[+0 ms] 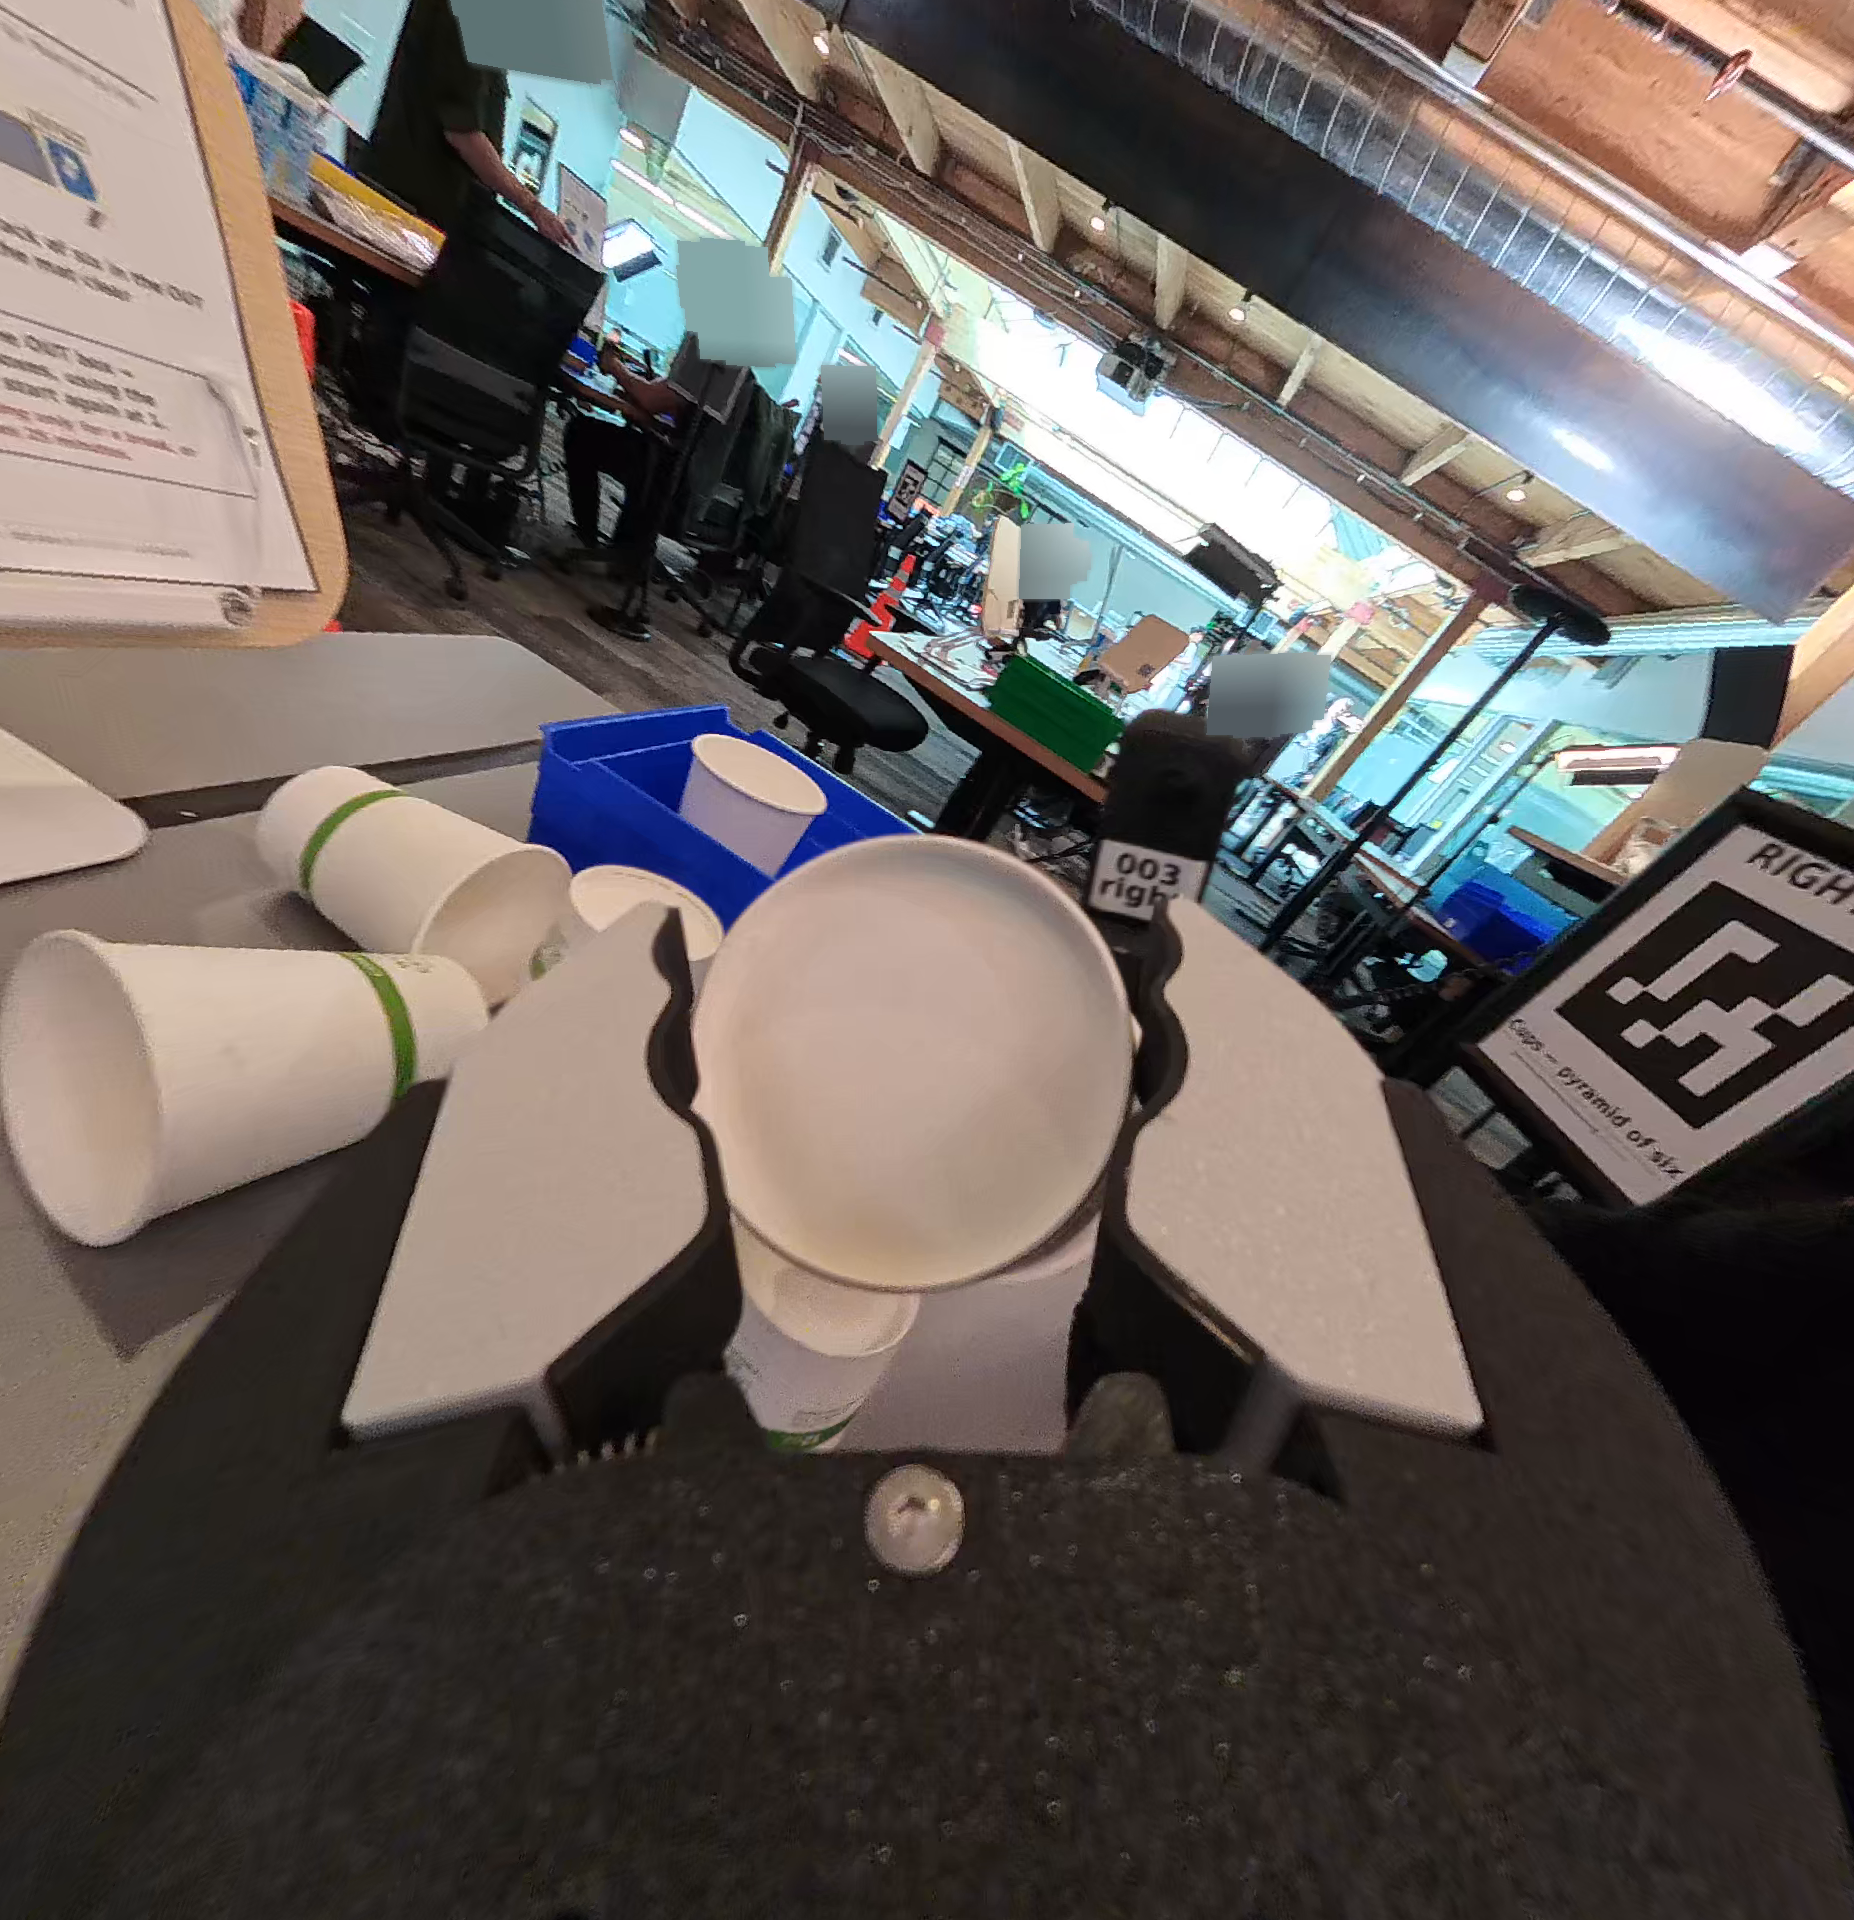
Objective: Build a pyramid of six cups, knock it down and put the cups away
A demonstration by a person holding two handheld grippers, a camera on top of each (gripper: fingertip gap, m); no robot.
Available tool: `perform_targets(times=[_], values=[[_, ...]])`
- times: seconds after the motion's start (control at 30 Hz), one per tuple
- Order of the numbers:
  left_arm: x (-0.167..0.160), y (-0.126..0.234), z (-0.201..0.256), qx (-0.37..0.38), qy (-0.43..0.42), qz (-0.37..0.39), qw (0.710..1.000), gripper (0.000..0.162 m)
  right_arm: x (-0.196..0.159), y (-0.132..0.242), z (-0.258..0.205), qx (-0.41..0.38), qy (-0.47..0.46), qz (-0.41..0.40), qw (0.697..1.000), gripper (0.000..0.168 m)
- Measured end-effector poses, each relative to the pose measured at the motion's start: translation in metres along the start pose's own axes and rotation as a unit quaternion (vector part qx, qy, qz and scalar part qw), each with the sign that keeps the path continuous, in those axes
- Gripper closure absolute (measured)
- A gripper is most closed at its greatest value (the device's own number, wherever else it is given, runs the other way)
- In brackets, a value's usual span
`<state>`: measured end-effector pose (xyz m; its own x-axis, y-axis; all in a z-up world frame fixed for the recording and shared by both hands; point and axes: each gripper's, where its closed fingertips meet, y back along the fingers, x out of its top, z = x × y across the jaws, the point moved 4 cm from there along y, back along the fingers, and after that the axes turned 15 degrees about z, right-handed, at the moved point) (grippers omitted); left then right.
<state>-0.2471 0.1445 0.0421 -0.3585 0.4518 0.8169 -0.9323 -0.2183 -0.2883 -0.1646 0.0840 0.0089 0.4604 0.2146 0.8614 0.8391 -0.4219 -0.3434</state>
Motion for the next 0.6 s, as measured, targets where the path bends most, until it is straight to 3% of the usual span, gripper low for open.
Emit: perform_targets(times=[0.1,0.17,0.23,0.43,0.6], values=[[-0.006,-0.005,-0.004,0.008,-0.005,-0.011,1.000,0.080,0.005,-0.001,0.005,-0.009,-0.049,0.046,0.998,0.131],[-0.011,-0.005,-0.007,0.018,-0.018,-0.028,0.999,0.080,0.013,0.003,0.005,0.015,-0.098,0.084,0.992,0.157],[-0.016,-0.005,-0.006,0.025,-0.041,-0.042,0.998,0.080,0.015,0.006,0.008,0.015,-0.136,0.073,0.988,0.161],[-0.020,0.007,0.007,0.042,-0.083,-0.050,0.994,0.081,0.013,0.010,-0.003,0.025,-0.076,0.028,0.996,0.166],[-0.016,0.061,0.017,0.135,-0.112,0.010,0.984,0.075,0.027,0.020,-0.016,-0.007,0.069,-0.018,0.997,0.166]])
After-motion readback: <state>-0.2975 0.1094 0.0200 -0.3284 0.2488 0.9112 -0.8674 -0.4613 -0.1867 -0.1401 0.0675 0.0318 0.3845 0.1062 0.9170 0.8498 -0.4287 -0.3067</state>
